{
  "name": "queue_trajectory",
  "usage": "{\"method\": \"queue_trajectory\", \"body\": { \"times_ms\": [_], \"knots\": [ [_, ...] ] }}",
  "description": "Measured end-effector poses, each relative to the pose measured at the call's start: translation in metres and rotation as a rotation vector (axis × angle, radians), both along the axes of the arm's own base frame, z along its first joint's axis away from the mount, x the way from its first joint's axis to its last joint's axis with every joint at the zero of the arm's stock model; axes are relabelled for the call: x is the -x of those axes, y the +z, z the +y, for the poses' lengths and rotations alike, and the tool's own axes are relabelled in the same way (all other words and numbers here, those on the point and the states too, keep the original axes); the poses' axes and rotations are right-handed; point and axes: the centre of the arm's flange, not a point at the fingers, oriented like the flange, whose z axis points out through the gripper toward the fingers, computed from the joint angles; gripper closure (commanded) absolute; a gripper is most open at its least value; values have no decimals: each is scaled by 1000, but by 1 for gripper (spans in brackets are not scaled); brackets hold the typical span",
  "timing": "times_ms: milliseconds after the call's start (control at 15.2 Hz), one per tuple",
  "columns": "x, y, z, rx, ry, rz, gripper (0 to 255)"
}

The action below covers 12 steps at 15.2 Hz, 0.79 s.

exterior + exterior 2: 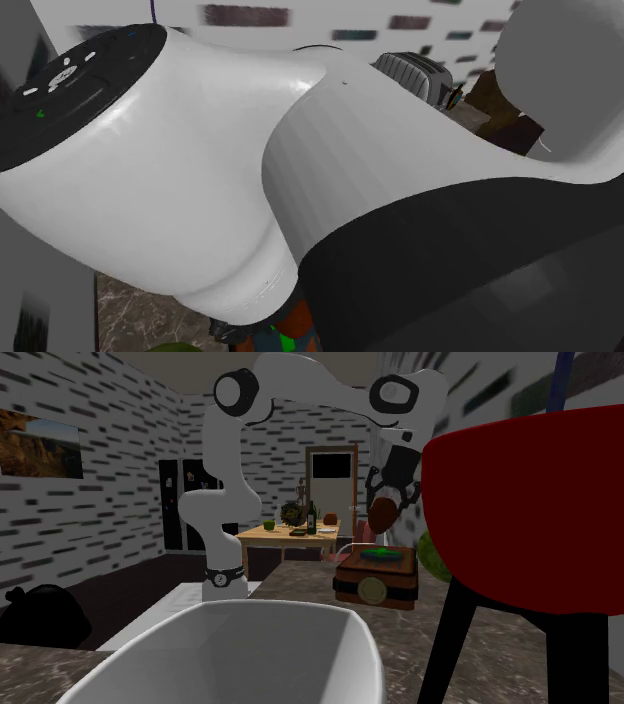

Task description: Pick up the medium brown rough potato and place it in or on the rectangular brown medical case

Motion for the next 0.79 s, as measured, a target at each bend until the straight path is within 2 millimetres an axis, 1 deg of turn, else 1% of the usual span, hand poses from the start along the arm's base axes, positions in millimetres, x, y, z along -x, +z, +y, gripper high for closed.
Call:
{"method": "queue_trajectory", "body": {
  "times_ms": [660,792],
  "knots": [
    [2,-52,0,-2,1,-1,255],
    [2,-56,0,-3,1,-2,255]
  ]
}}
